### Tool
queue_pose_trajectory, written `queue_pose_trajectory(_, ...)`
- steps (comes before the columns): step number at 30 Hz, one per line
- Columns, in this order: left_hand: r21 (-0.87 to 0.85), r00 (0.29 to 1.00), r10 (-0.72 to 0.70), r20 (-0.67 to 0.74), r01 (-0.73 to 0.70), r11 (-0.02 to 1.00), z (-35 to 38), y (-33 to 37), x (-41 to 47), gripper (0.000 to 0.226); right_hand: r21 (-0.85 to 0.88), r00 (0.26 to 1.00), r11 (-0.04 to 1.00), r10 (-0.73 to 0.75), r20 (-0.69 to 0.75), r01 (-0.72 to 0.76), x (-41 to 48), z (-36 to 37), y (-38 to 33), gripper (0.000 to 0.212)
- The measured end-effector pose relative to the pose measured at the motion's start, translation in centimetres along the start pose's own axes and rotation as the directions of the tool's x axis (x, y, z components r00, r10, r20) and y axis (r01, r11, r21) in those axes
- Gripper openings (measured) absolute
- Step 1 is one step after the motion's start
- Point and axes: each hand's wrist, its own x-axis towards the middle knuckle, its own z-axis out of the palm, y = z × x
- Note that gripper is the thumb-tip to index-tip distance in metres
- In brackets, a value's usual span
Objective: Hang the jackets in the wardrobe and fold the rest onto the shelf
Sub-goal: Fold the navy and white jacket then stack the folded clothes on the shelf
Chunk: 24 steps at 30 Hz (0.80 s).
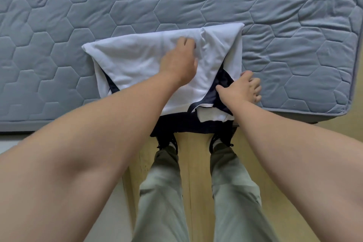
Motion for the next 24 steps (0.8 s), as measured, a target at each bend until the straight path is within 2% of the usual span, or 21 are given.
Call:
queue_pose_trajectory(2,-0.013,0.998,0.062,0.009,-0.062,0.998,0.4,2.5,2.2,0.038,0.063,0.992,0.995,0.076,0.106,-0.083,0.7,-0.2,1.0,0.093)
queue_pose_trajectory(4,-0.017,0.995,0.100,0.022,-0.100,0.995,0.9,4.7,4.4,0.043,0.229,0.959,0.964,0.069,0.275,-0.136,1.6,-0.1,1.9,0.095)
queue_pose_trajectory(6,-0.020,0.994,0.095,0.056,-0.094,0.995,1.3,6.4,6.3,0.051,0.395,0.911,0.902,-0.007,0.413,-0.172,2.4,-0.1,2.7,0.085)
queue_pose_trajectory(8,0.009,0.994,0.047,0.099,-0.048,0.999,1.4,7.5,8.0,0.054,0.420,0.858,0.896,-0.095,0.505,-0.148,2.9,-0.3,3.3,0.067)
queue_pose_trajectory(10,0.077,0.992,0.013,0.122,-0.022,0.997,1.4,8.3,9.7,0.043,0.399,0.817,0.911,-0.153,0.556,-0.101,3.4,-0.3,3.7,0.053)
queue_pose_trajectory(13,0.048,0.997,-0.030,0.077,0.026,0.998,0.8,9.8,11.7,0.021,0.493,0.834,0.860,-0.175,0.523,-0.129,4.2,-0.7,3.6,0.031)
queue_pose_trajectory(15,-0.082,0.997,-0.074,-0.013,0.072,0.994,-0.2,11.2,12.9,0.022,0.609,0.882,0.773,-0.148,0.448,-0.180,5.3,-1.8,3.5,0.022)
queue_pose_trajectory(17,-0.266,0.995,-0.093,-0.038,0.080,0.961,-1.4,13.1,14.2,0.021,0.677,0.927,0.716,-0.119,0.356,-0.168,7.1,-3.7,3.8,0.023)
queue_pose_trajectory(20,-0.495,0.991,-0.131,0.005,0.116,0.861,-2.8,16.8,16.2,0.023,0.674,0.972,0.737,-0.115,0.204,-0.054,9.9,-7.6,4.4,0.038)
queue_pose_trajectory(22,-0.582,0.988,-0.151,0.023,0.136,0.802,-3.5,18.9,16.9,0.019,0.675,0.969,0.738,-0.155,0.191,-0.015,10.9,-9.7,4.5,0.061)
queue_pose_trajectory(24,-0.602,0.988,-0.149,0.036,0.141,0.786,-4.0,20.2,17.3,0.020,0.589,0.955,0.807,-0.203,0.215,0.039,11.2,-11.0,4.3,0.078)
